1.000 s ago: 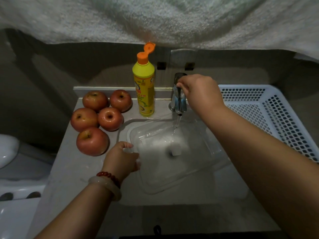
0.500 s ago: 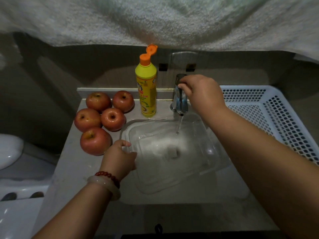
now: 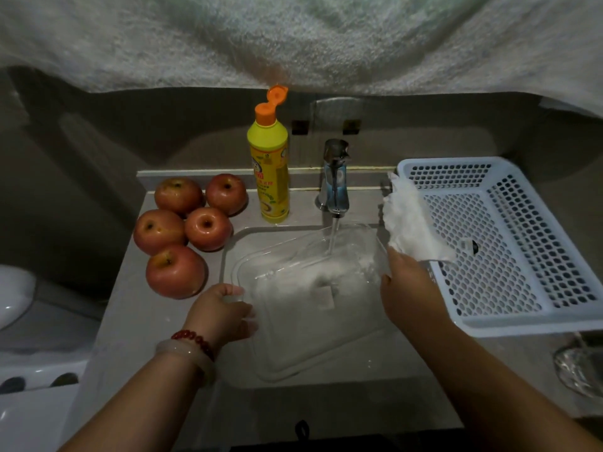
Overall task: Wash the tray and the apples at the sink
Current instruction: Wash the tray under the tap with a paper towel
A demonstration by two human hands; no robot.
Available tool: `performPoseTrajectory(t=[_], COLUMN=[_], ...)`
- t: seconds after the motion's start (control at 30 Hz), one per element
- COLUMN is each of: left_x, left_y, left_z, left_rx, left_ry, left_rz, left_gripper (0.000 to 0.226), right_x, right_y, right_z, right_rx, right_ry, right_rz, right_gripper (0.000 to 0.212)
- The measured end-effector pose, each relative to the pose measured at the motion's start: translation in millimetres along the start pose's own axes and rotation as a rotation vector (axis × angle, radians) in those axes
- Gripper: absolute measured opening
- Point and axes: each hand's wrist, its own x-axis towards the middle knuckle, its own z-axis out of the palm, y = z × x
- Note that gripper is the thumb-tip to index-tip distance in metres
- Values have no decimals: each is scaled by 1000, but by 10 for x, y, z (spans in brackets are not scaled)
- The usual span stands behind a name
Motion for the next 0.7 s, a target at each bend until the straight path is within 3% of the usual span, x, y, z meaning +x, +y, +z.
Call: performPoseTrajectory(t=[0.2,0.33,0.47,0.57,0.63,0.7], left_x=[52,67,60,38,39,55], left_y=[-29,64,205,294,286,215], left_z=[101,40,-188,-328,-356,-333], left_rx=[27,59,330,539,475,290], left_ry=[-42,22,103,99,93,52], left_rz=[-12,68,242,298,249,135], left_gripper=[30,33,30,9,4,16], right_x=[-95,-180,-214,-203,-183,-146], right_y=[-97,-144,-110,-139,-140,-132], right_z=[-165,-162,126,194,207,151], right_rx=[147,164,77,129,153,139], right_ry=[-70,-72,30,23,28,48], right_rz=[98,100,12,31,18,3], right_gripper=[45,48,58,50,34,27])
